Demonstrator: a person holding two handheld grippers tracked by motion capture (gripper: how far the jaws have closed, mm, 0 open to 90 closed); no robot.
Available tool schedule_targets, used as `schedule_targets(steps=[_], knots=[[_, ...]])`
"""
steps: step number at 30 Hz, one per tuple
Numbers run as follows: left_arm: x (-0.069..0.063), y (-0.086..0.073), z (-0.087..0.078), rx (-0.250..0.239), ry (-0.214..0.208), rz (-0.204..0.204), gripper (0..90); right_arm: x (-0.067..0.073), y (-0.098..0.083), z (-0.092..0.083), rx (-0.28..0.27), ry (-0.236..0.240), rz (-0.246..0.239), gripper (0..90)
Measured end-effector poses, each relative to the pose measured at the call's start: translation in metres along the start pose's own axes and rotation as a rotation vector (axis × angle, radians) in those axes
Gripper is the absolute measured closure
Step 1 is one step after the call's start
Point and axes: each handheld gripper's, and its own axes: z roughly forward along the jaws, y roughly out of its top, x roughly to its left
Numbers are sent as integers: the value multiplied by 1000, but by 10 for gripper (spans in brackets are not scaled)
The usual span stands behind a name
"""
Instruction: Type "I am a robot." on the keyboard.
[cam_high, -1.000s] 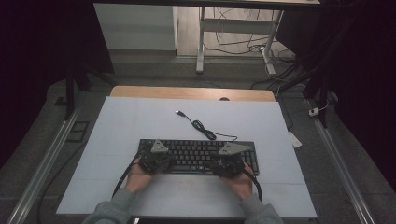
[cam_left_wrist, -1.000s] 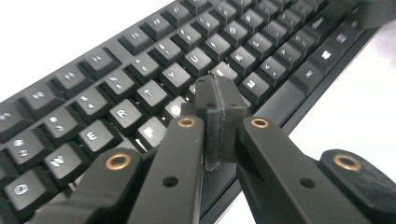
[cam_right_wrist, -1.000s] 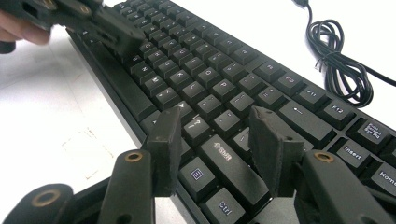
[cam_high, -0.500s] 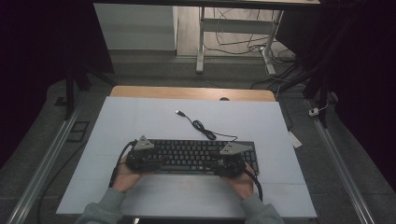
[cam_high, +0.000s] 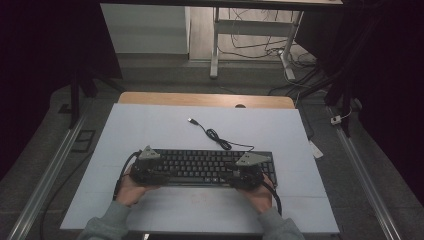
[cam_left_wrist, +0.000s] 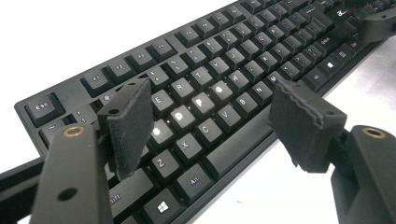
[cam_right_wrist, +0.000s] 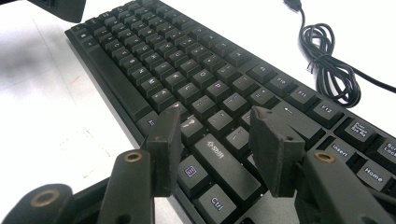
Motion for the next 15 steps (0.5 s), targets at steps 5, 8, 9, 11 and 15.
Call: schedule_targets(steps=[5, 8, 9, 11, 15], knots=[[0, 0, 0, 3, -1, 2, 297, 1, 0, 0, -1, 0, -2, 542], [1, -1, 1, 4, 3, 1, 296, 1, 1, 0, 0, -2, -2, 542], [1, -1, 1, 5, 4, 1, 296, 1, 1, 0, -2, -2, -5, 542], [1, -1, 2, 7, 7, 1, 295, 1, 3, -1, -6, 3, -4, 542], [2, -2, 2, 11, 9, 1, 295, 2, 5, 1, -10, 4, -7, 542]])
